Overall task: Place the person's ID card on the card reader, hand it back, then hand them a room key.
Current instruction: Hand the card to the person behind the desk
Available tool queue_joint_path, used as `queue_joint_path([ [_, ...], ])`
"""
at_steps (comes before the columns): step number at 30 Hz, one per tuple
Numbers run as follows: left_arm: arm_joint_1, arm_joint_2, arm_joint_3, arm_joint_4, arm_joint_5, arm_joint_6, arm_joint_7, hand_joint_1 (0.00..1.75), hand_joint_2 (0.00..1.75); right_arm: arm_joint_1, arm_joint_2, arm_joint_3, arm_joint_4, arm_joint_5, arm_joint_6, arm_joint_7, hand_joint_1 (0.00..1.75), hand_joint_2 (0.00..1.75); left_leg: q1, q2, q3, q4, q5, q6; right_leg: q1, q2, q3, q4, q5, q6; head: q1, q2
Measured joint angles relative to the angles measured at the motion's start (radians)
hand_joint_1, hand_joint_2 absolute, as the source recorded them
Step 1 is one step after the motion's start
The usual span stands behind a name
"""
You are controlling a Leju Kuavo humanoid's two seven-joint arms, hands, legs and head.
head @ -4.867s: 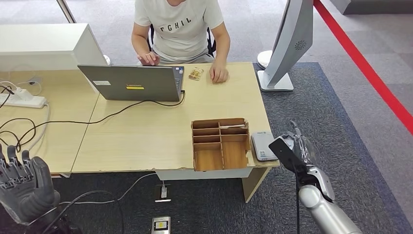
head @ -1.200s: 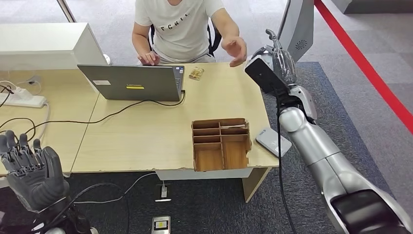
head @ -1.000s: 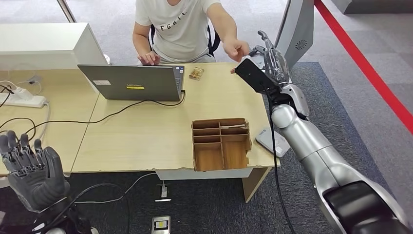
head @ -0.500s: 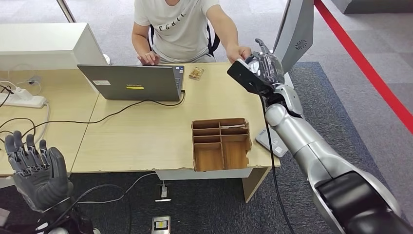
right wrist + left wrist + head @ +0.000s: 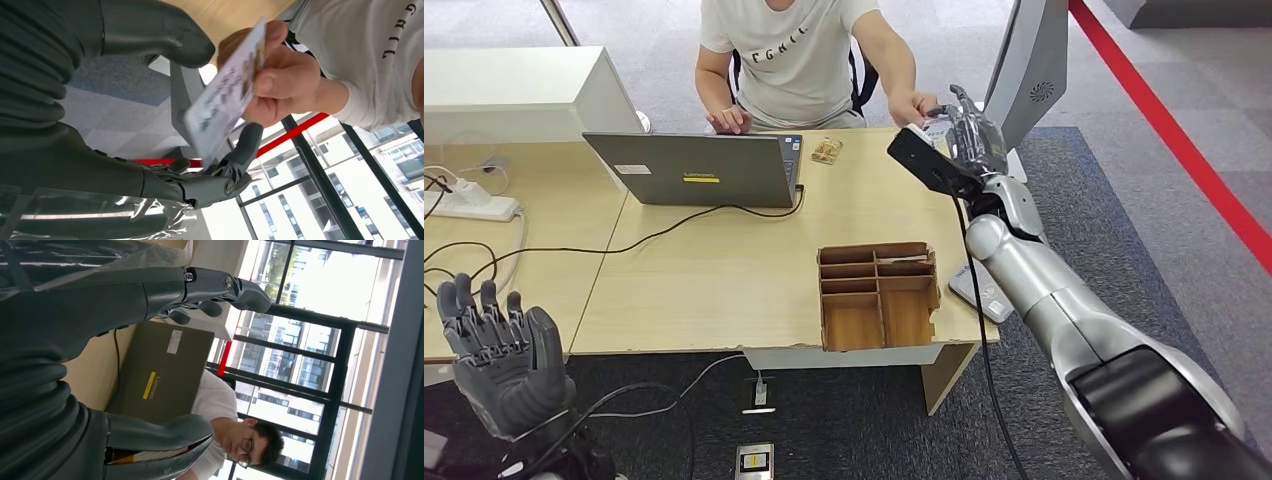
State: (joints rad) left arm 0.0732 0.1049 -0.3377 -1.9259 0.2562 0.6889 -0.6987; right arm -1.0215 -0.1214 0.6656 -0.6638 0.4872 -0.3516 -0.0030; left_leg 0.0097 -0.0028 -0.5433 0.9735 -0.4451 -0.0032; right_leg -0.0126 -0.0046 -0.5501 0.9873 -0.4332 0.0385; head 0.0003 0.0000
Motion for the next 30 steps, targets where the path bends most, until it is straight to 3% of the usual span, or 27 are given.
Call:
queue_joint_path([
  [9,0.014,0.000,0.002,-0.002,-0.005,0.000,-0.001,0.00,1.75,-0.007,-0.010,0.007,-0.012,0.002,-0.023,0.015,0.00,1.75,0.000,0.000,0.001,0.000,0.000,0.000,0.000,0.000,0.000,0.000,0.000,0.000,0.000,0.000],
  [18,0.031,0.000,0.007,-0.003,-0.019,0.000,-0.002,0.00,1.75,-0.006,-0.056,0.007,-0.103,-0.012,-0.003,0.032,0.00,1.75,0.000,0.000,0.001,0.000,0.000,0.000,0.000,0.000,0.000,0.000,0.000,0.000,0.000,0.000],
  [24,0.050,0.000,0.021,-0.011,-0.020,0.000,-0.002,0.00,1.75,0.087,-0.173,-0.022,-0.340,-0.074,0.102,0.109,0.00,1.75,0.000,0.000,0.002,0.001,0.000,0.000,0.000,-0.001,0.001,-0.001,0.000,0.000,0.000,0.000],
  [30,0.072,-0.003,0.042,-0.026,-0.023,0.000,-0.002,0.00,1.75,0.260,-0.314,-0.107,-0.599,-0.142,0.127,0.146,0.00,1.75,0.000,0.000,0.002,0.001,-0.001,0.001,0.000,0.000,0.002,-0.002,0.000,0.000,0.000,0.000],
])
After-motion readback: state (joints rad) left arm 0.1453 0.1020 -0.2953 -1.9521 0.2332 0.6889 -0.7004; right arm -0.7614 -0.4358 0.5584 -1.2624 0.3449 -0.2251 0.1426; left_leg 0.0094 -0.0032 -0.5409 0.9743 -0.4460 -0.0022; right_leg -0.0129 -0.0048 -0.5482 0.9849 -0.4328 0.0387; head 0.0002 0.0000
